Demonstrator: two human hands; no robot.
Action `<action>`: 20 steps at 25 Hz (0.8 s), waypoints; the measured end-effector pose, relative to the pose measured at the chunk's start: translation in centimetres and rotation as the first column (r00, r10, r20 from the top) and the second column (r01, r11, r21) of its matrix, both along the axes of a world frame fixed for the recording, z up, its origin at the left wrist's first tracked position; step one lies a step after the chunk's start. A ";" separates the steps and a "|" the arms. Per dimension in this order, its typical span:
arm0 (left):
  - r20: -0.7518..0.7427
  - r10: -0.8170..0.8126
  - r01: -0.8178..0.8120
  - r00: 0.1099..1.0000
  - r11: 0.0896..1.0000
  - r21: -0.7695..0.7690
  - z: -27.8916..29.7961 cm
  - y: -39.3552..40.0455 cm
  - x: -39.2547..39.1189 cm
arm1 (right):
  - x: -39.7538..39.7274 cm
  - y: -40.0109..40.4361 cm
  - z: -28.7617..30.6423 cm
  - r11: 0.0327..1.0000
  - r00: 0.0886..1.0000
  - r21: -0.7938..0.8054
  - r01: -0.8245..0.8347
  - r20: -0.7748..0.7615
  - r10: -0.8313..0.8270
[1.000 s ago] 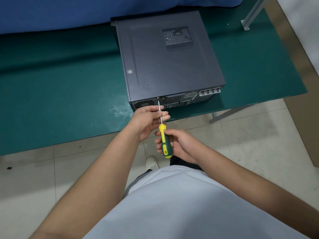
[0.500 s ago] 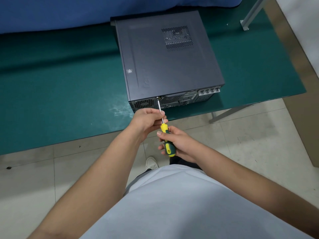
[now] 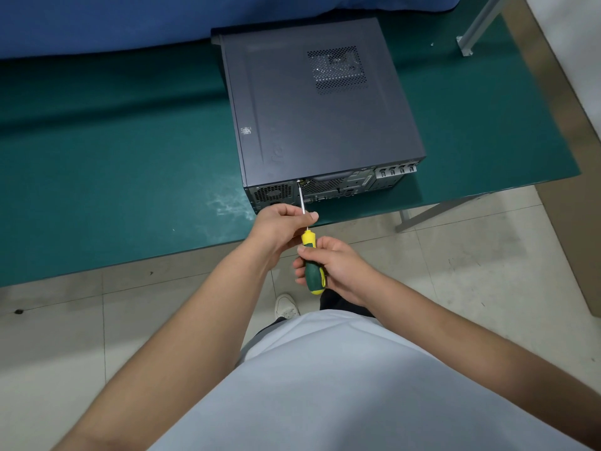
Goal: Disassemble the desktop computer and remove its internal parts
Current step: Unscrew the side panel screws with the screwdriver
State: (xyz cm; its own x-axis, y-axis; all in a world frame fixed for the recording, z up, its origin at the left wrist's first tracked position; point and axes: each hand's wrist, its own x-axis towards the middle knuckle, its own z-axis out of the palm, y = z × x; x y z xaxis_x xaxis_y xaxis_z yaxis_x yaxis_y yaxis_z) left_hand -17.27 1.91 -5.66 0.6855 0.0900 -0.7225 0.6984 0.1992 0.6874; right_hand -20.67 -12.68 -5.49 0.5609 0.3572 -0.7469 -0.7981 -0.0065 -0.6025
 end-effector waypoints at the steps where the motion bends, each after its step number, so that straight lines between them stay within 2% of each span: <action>1: 0.011 0.003 -0.003 1.000 1.000 -0.006 -0.1 0.1 0.0 | 0.0 0.1 0.0 1.000 1.000 -0.007 0.005 0.005 -0.005; 3: 0.019 -0.001 0.002 1.000 0.998 -0.061 0.0 0.4 0.0 | 0.1 0.0 0.1 0.999 1.000 0.040 0.008 -0.019 -0.007; 6: 0.018 0.013 -0.010 1.000 0.987 -0.161 0.2 0.6 -0.2 | 0.0 -0.5 0.3 0.979 0.991 0.203 0.015 -0.136 0.013; 8: 0.025 0.030 -0.024 0.999 0.975 -0.219 0.3 0.7 -0.4 | -0.2 -0.8 0.3 0.968 0.979 0.246 0.037 -0.205 0.015; 10: 0.028 0.045 -0.036 0.999 0.964 -0.262 0.4 0.7 -0.3 | -0.3 -0.9 0.2 0.973 0.978 0.222 0.062 -0.206 -0.015; 12: 0.014 0.089 -0.081 0.996 0.956 -0.280 0.8 0.4 0.4 | -0.4 -0.7 0.1 0.983 0.988 0.166 0.074 -0.147 -0.050; 17: -0.125 0.377 -0.397 0.918 0.882 -0.256 1.4 -1.1 3.9 | -0.3 0.1 0.3 0.995 0.994 0.051 0.083 -0.071 -0.080; 20: -0.156 0.462 -0.487 0.873 0.841 -0.234 1.4 -2.0 4.2 | -0.3 0.3 0.4 0.994 0.992 0.046 0.099 -0.084 -0.095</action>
